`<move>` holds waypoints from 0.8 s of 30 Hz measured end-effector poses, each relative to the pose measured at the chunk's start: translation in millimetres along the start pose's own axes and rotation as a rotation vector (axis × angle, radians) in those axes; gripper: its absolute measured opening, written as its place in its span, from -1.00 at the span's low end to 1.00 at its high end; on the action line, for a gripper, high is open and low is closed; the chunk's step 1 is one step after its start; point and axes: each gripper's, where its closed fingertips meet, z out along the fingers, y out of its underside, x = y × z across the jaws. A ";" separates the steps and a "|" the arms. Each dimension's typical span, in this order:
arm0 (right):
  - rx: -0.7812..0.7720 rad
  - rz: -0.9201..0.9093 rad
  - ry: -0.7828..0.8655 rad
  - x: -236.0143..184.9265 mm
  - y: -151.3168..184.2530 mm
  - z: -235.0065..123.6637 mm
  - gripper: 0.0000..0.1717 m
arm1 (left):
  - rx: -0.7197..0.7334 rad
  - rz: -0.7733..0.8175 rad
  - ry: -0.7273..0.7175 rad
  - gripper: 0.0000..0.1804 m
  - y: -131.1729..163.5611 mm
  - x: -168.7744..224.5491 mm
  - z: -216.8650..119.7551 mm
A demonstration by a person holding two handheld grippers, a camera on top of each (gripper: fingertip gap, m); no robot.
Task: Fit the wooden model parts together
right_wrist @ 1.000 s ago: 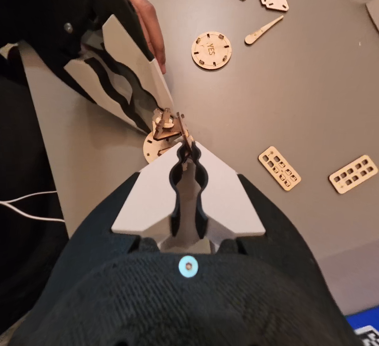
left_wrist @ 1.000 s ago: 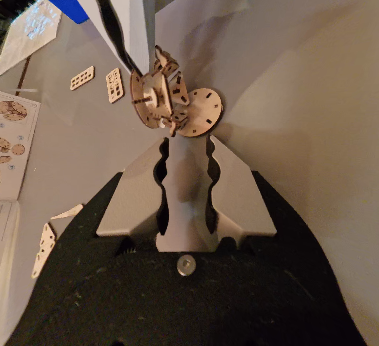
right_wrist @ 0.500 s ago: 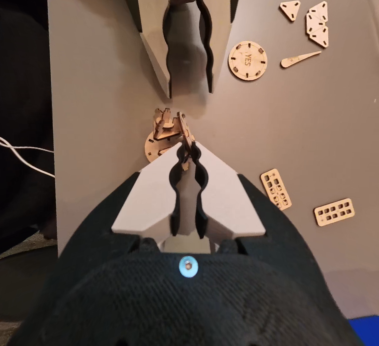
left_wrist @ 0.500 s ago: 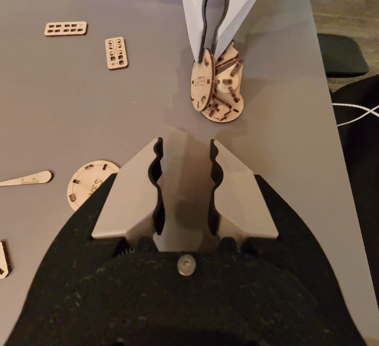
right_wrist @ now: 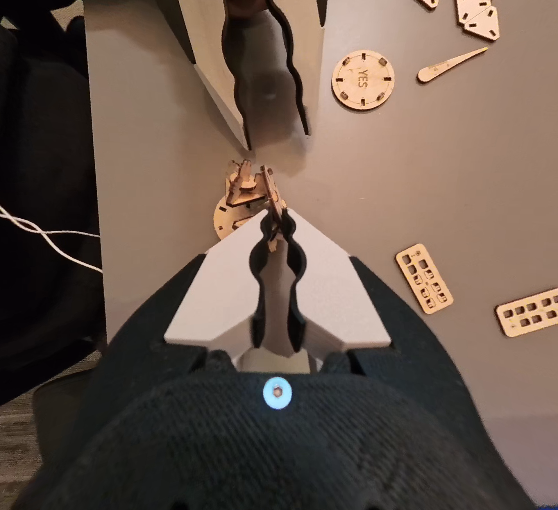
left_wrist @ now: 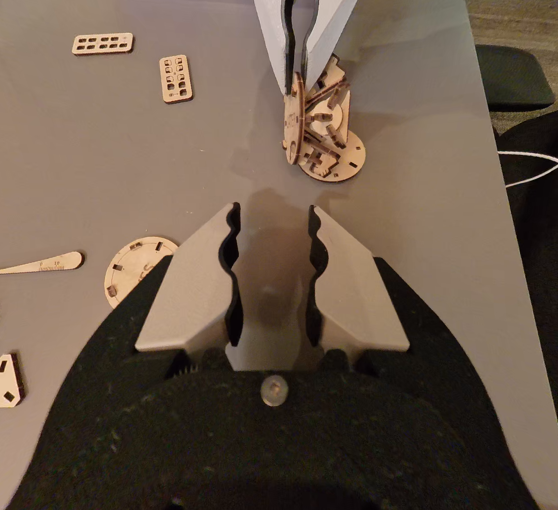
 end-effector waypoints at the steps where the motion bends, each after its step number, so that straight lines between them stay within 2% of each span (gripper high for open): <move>1: 0.003 0.008 -0.002 0.3 0.2 0.0 -0.96 | -0.001 0.000 0.001 -0.54 0.1 0.1 0.1; 5: 0.002 0.036 0.000 2.0 1.3 0.0 -0.96 | -0.004 0.003 0.001 -0.54 0.4 0.5 0.5; 18: -0.050 -0.031 0.108 -0.5 0.1 1.1 -0.96 | 0.006 0.006 -0.020 -0.54 -1.3 -2.4 -0.4; 22: -0.044 -0.055 0.132 -1.5 0.1 0.7 -0.96 | 0.051 0.014 -0.104 -0.62 -9.7 -15.0 -4.1; 24: -0.048 -0.064 0.140 -1.8 0.1 0.6 -0.96 | 0.130 -0.001 -0.135 -0.68 -25.0 -19.2 -10.1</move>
